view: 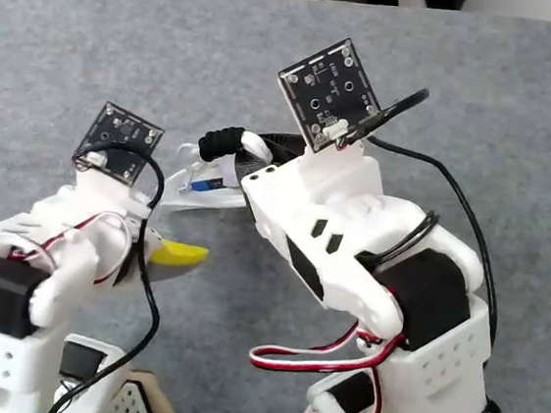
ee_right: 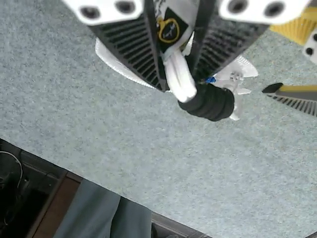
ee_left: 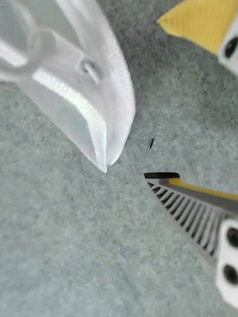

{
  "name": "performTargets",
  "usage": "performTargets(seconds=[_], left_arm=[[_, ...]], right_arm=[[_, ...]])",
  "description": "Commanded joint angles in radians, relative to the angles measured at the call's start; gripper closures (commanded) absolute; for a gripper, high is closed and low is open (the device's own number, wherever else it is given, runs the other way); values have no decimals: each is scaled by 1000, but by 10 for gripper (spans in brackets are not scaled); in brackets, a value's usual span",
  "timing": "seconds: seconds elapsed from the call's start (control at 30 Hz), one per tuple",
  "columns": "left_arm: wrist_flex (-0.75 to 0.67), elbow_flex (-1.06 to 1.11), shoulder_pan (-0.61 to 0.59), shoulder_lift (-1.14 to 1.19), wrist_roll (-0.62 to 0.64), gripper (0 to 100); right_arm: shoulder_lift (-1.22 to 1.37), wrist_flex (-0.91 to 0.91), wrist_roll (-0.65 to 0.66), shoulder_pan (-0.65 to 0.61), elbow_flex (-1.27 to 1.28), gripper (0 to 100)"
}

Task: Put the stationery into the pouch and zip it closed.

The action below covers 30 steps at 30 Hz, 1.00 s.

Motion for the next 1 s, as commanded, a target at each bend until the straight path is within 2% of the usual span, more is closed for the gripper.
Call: performTargets(seconds=[0.0,0.17,0.4,0.73,0.97], left_arm=[[6,-70,-28,-11,-83,574],[-5,-101,-53,-11,-181,575],[-207,1,-166,-3,-302,575],[-230,36,2,6,-290,575],[-365,120,38,114,-290,575]], right_arm=[[1,3,-6,15,-45,986],[1,3,-6,15,-45,986],[1,3,-8,14,-47,986],[1,11,-14,9,-44,986],[1,28,-14,9,-47,986]])
